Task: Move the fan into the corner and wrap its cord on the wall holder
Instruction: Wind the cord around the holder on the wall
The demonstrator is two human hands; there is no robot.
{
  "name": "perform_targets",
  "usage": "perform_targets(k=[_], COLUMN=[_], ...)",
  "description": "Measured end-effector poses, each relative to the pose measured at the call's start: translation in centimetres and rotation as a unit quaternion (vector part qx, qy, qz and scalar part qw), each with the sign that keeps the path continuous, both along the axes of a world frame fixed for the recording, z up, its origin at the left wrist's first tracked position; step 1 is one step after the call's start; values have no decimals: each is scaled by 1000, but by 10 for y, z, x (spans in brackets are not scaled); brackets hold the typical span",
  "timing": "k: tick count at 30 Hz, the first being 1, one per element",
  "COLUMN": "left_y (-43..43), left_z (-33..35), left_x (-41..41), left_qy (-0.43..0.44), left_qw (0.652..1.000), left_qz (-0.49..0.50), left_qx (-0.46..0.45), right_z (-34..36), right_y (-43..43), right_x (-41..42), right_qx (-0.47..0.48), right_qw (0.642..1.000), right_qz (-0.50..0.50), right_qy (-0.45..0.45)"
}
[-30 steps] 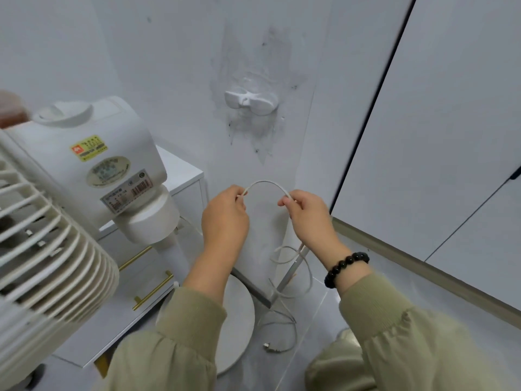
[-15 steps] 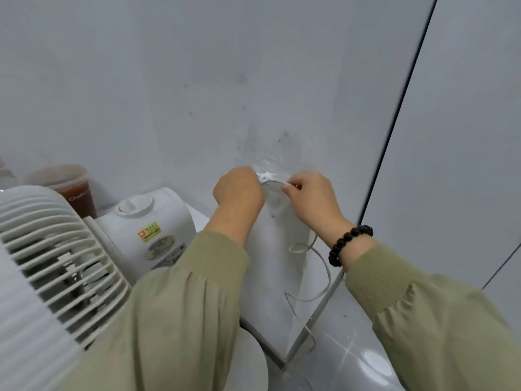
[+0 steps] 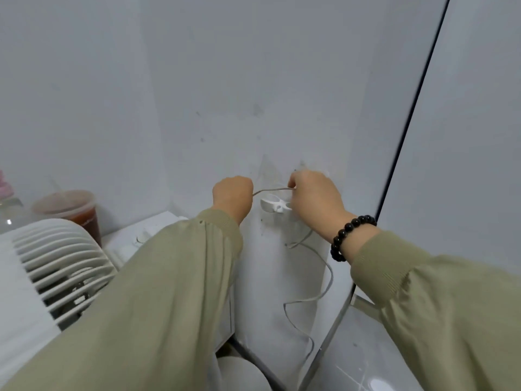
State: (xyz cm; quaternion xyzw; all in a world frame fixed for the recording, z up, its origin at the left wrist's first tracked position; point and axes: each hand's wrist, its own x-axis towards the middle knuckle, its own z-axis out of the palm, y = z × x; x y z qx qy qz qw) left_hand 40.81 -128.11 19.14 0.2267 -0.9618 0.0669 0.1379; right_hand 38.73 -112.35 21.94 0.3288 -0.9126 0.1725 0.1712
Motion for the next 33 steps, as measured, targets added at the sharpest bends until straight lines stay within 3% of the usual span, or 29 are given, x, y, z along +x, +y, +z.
perform_targets(k=[5, 11, 14, 19, 28, 33], left_y=[-4, -8, -9, 4, 14, 2], left_z=[-1, 2, 3, 5, 16, 24], left_x=[-13, -28, -27, -12, 8, 5], left_qy=[12, -187, -185, -133, -171, -199], left_qw=[991, 938, 927, 942, 957, 949], left_qz=[9, -35, -51, -57, -32, -15], left_qx=[135, 289, 324, 303, 233, 242], right_z=[-5, -7, -7, -16, -53, -85], right_y=[11, 23, 28, 39, 35, 19], right_x=[-7, -3, 1, 12, 18, 11], right_qx=[83, 146, 167, 169, 83, -18], right_qw=[991, 980, 977, 980, 994, 992], right_qz=[-15, -25, -21, -37, -74, -78], right_qy=[108, 135, 129, 100, -11, -100])
